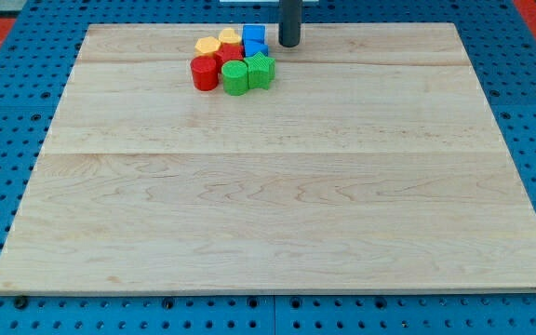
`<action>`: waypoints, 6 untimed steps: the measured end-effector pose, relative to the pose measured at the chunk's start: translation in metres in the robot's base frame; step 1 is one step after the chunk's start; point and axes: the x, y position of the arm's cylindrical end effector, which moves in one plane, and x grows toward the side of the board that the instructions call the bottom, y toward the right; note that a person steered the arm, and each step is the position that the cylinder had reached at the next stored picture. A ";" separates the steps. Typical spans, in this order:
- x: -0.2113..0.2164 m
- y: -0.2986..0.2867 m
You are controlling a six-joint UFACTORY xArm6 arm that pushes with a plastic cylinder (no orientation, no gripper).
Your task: Push the blue blocks and green star towards the center
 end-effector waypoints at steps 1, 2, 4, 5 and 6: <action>0.000 0.000; -0.006 0.000; -0.031 -0.052; 0.012 -0.041; 0.058 -0.028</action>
